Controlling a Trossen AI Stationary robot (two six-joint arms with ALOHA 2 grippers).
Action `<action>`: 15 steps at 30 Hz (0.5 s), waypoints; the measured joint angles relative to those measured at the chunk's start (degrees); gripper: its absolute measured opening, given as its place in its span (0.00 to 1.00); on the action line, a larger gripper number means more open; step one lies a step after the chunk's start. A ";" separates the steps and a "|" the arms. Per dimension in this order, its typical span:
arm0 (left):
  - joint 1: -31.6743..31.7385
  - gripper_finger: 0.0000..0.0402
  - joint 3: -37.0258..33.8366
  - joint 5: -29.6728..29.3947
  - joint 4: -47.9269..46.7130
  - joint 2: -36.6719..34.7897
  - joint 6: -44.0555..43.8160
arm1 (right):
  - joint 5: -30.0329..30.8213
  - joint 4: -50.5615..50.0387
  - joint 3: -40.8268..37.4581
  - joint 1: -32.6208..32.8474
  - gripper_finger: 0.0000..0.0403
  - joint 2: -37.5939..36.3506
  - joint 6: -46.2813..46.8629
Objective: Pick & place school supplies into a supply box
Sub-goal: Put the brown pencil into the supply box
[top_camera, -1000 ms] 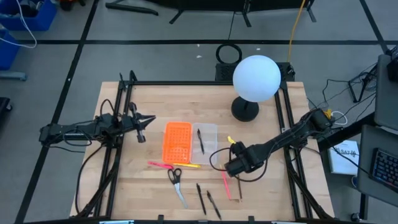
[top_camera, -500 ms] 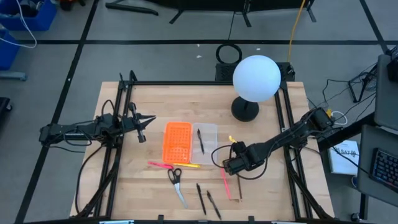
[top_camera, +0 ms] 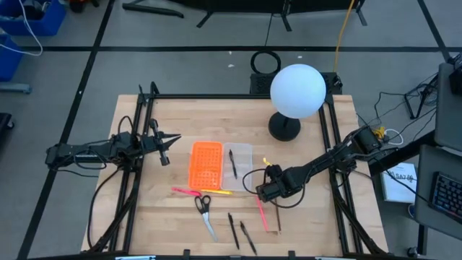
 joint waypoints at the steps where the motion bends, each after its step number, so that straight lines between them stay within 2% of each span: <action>1: 0.01 0.09 0.00 0.02 -0.08 0.00 -0.16 | 0.02 -0.31 0.02 0.00 0.51 0.10 0.00; 7: 0.01 0.09 0.00 0.01 -0.70 0.00 -1.90 | 0.02 -1.70 0.07 0.89 0.49 0.18 0.00; 15: 0.01 0.09 0.00 0.02 -1.75 0.02 -2.62 | 0.30 -1.92 0.03 2.08 0.42 0.65 0.23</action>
